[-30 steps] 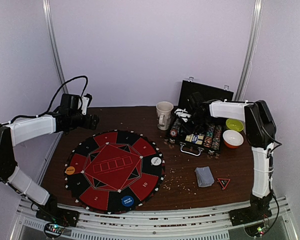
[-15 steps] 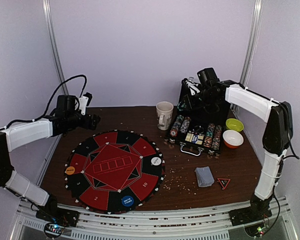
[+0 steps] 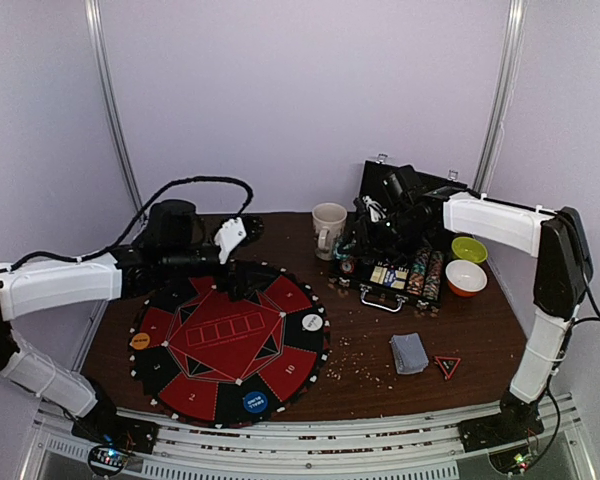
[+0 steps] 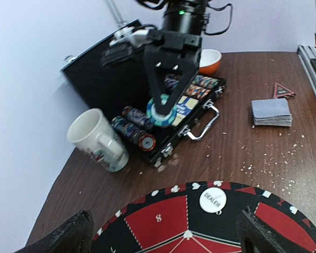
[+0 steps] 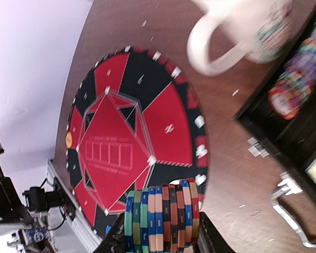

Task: Distribute texas hold em gaming equipment
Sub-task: Pass from the right arm to the left

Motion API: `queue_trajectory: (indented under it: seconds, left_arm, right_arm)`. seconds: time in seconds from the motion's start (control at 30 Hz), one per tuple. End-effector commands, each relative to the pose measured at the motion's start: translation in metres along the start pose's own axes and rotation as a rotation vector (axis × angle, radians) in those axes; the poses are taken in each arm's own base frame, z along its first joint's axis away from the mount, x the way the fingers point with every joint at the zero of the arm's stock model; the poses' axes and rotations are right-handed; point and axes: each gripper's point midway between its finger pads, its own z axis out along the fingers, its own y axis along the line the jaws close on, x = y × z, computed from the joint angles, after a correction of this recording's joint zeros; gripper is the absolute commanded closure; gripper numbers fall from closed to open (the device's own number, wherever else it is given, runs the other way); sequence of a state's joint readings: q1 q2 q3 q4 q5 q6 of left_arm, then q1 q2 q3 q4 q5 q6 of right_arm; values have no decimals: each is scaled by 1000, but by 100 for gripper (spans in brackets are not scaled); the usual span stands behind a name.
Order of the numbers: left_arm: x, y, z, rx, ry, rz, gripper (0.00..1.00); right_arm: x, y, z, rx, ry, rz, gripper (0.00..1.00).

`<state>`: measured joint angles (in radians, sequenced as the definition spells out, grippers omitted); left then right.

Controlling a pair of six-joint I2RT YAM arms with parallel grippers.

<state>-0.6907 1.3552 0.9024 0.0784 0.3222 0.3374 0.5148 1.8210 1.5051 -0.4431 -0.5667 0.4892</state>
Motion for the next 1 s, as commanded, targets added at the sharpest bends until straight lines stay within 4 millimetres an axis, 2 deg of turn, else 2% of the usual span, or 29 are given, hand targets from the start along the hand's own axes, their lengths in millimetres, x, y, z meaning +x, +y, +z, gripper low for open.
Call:
queue_trajectory:
  seconds: [0.0,0.13,0.23,0.37,0.6,0.73,0.9,0.97]
  left_arm:
    - [-25,-20,34,59,-41,188,2]
    - [-26,-39,62,115,-29,197,2]
    - [-22,-42,80,126,-10,173,2]
    - [-15,-46,100,160,23,145,10]
    - [-10,-44,125,144,59,144,19]
    - [-2,-35,133,95,96,144,38]
    - [0,-35,139,97,98,142,45]
    - [4,-34,141,94,108,140,45]
  right_arm:
    - [19,48,6,-164,35,-13,100]
    - [36,56,16,-205,66,-21,100]
    - [46,59,23,-235,89,-10,100]
    - [50,60,27,-253,95,-10,100]
    - [50,60,34,-277,101,-3,100]
    - [49,60,36,-282,103,-3,100]
    - [49,59,39,-282,108,-6,100]
    - [48,60,39,-283,105,-7,100]
